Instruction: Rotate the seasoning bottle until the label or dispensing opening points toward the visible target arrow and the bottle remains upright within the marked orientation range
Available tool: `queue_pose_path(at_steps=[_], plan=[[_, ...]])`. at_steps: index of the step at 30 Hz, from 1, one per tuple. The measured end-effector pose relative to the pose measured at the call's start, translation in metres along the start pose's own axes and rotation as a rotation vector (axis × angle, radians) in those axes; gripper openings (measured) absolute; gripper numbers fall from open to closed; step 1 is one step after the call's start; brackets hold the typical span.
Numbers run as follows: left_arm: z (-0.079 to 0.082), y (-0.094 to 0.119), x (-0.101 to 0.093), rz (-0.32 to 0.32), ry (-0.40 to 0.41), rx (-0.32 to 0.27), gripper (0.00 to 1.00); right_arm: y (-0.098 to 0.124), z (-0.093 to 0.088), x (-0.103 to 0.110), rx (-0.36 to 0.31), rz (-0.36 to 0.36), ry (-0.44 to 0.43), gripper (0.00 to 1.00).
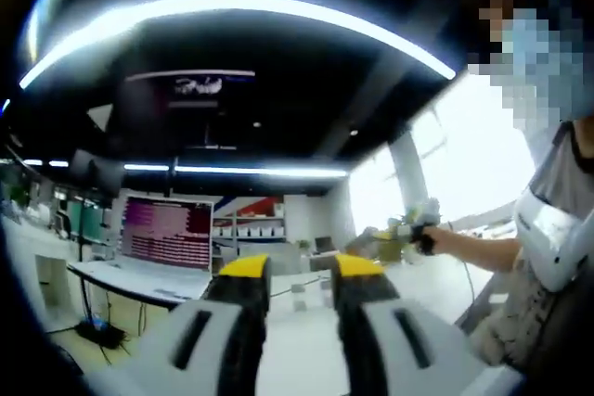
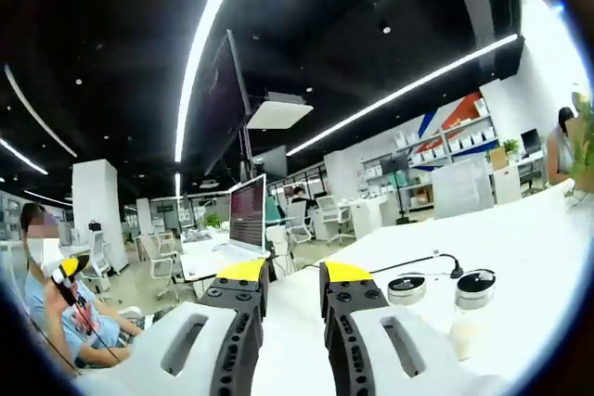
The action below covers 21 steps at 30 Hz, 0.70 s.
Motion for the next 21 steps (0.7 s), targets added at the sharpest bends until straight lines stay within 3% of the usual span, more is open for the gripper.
queue_pose_path(at_steps=[3,5,7,10,13,17,19,21], plan=[[-0.002,-0.002,-0.001,0.010,-0.001,-0.001,0.27,-0.025,-0.005,0.009,-0.004,0.062,-0.101,0.24],[-0.003,-0.004,-0.006,0.011,0.005,-0.009,0.27,-0.038,-0.011,-0.002,0.040,0.023,-0.083,0.24],[-0.001,-0.007,-0.017,-0.031,0.036,-0.028,0.27,-0.044,-0.017,-0.019,0.091,-0.025,-0.048,0.24],[0.006,-0.010,-0.041,-0.141,0.041,-0.048,0.27,-0.043,-0.023,-0.044,0.179,-0.137,0.138,0.25],[0.009,-0.012,-0.056,-0.179,0.000,-0.041,0.27,-0.038,-0.023,-0.082,0.265,-0.284,0.307,0.36],[0.006,-0.016,-0.061,-0.196,-0.012,-0.052,0.27,-0.048,-0.043,-0.095,0.340,-0.297,0.308,0.56],[0.001,-0.019,-0.055,-0.171,0.004,-0.031,0.27,-0.049,-0.045,-0.103,0.366,-0.321,0.340,0.54],[-0.001,-0.020,-0.049,-0.136,0.006,-0.020,0.27,-0.052,-0.046,-0.098,0.318,-0.295,0.328,0.51]])
Point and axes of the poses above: the point that each gripper's makers call its tool centre point, and the gripper's own axes: y roughly backward along the fingers, x roughly to its left, z roughly out of its top, the point moved 5 cm from there along y, roughly backward along the fingers, and after that the axes turned 11 degrees about z, right-handed, at the moved point
